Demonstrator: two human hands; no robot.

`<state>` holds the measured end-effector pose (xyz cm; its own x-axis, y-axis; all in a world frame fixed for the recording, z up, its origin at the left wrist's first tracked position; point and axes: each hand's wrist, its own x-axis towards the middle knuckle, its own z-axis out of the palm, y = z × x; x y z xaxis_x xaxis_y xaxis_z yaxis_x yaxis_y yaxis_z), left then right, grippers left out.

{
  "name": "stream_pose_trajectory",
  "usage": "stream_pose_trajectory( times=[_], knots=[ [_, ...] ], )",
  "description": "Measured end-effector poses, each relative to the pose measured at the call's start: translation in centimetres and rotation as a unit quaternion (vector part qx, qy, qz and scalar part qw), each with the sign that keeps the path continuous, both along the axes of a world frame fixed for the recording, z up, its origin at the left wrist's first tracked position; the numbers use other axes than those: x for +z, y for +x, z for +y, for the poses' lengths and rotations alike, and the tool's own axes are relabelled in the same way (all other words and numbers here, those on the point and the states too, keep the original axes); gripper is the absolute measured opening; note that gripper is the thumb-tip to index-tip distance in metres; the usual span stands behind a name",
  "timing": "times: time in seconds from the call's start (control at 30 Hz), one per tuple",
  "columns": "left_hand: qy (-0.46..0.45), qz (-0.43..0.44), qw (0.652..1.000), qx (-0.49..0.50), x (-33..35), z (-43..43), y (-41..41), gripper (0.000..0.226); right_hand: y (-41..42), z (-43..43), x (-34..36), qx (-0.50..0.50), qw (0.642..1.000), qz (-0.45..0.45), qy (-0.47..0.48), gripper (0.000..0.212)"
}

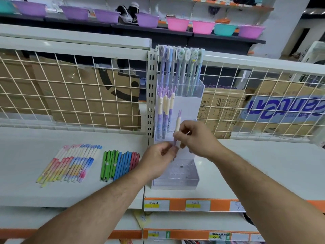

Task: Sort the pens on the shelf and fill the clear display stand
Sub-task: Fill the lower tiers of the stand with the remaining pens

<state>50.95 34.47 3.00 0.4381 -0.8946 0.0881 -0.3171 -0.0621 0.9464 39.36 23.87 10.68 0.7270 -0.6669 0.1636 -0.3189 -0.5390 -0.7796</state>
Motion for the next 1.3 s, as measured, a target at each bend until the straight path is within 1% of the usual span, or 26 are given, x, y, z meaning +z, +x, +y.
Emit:
stream_pose_trajectory(
  times=[0.07, 0.13, 0.2, 0.37, 0.47, 0.53, 0.7, 0.93, 1.13, 1.3],
  knots=[
    [0.056, -0.131, 0.990, -0.004, -0.5, -0.1, 0.4, 0.013, 0.3, -0.5, 1.0, -0.036, 0.998, -0.049, 0.003, 0.021],
    [0.124, -0.227, 0.966, -0.016, -1.0, 0.0, 0.9, 0.020, 0.6, -1.0, 2.1, -0.073, 0.994, -0.081, -0.002, 0.021],
    [0.164, -0.262, 0.951, -0.028, -1.4, 0.2, 1.1, 0.025, 1.1, -1.3, 2.9, -0.096, 0.991, -0.096, -0.013, 0.020],
    [0.205, -0.318, 0.925, -0.022, -1.1, 0.0, 0.8, 0.028, 2.7, -1.5, 3.9, -0.114, 0.986, -0.117, -0.030, 0.019],
    [0.224, -0.332, 0.916, -0.028, -0.9, -0.2, 0.8, 0.031, 3.4, -1.5, 4.2, -0.136, 0.982, -0.117, -0.052, 0.019],
    [0.233, -0.340, 0.911, -0.034, -0.9, -0.1, 0.8, 0.033, 3.8, -1.7, 4.2, -0.136, 0.983, -0.116, -0.051, 0.019],
    [0.238, -0.371, 0.896, -0.046, -0.9, -0.1, 0.6, 0.037, 4.5, -1.8, 3.5, -0.114, 0.990, -0.056, -0.055, 0.016],
    [0.237, -0.375, 0.895, -0.050, -1.0, -0.1, 0.7, 0.038, 5.0, -1.8, 2.8, -0.104, 0.992, 0.011, -0.073, 0.016],
    [0.234, -0.381, 0.893, -0.050, -1.0, 0.0, 0.6, 0.038, 5.1, -1.9, 2.4, -0.111, 0.988, 0.023, -0.101, 0.016],
    [0.239, -0.387, 0.889, -0.052, -1.0, 0.0, 0.6, 0.039, 5.0, -1.8, 2.1, -0.117, 0.987, 0.035, -0.102, 0.016]
  ],
)
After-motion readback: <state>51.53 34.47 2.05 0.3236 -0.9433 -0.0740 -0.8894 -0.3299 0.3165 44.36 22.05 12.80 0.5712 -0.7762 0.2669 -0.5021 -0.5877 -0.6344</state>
